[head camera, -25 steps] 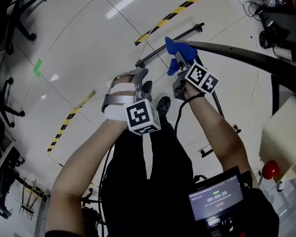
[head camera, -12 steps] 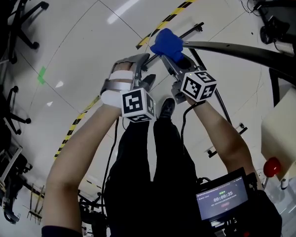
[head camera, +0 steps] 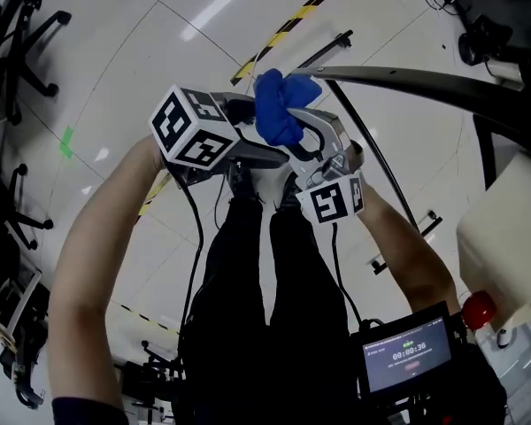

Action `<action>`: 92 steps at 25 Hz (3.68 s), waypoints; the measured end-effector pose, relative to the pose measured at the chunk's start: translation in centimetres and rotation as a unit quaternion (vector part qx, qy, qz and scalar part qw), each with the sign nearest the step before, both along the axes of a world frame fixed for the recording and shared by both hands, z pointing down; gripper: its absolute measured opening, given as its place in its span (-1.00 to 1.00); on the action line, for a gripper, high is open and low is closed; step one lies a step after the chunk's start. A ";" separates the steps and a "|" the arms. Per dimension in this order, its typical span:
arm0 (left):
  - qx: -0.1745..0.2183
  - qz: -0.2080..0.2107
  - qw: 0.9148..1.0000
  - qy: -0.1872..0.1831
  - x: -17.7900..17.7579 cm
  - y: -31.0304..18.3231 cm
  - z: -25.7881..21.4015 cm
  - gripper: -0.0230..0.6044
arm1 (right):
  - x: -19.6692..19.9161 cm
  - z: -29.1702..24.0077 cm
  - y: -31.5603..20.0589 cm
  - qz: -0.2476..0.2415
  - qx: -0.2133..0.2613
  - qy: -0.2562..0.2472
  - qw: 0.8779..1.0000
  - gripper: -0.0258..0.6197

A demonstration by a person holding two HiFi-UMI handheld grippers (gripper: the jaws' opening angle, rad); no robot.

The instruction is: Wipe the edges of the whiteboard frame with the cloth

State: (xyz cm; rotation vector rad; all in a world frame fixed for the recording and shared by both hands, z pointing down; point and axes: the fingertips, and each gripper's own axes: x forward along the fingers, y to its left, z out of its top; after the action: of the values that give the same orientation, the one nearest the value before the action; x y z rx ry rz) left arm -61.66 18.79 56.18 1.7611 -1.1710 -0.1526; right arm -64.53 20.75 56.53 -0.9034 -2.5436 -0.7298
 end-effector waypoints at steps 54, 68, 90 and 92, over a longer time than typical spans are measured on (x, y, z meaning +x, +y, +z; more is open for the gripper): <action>0.012 0.178 0.736 -0.653 -5.9 -14.7 -2.2 -0.36 | 6.0 -3.5 -3.4 0.127 0.076 0.076 0.986 -0.59; 0.015 0.188 0.714 -0.675 -5.4 -14.0 -9.2 -0.36 | 5.9 -9.8 -0.2 0.091 0.065 0.047 0.993 -0.62; 0.056 0.193 0.693 -0.692 -4.8 -13.5 -19.5 -0.37 | 6.7 -17.7 3.7 0.038 0.074 0.010 0.996 -0.66; 0.060 0.183 0.699 -0.689 -5.0 -13.4 -20.5 -0.38 | 6.5 -18.6 3.8 0.031 0.082 0.010 0.996 -0.66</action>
State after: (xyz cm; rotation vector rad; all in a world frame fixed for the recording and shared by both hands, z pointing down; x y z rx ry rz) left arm -66.66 5.36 35.73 2.1275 -1.7107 1.6438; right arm -58.00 24.56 37.89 -0.7717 -2.4415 -0.8905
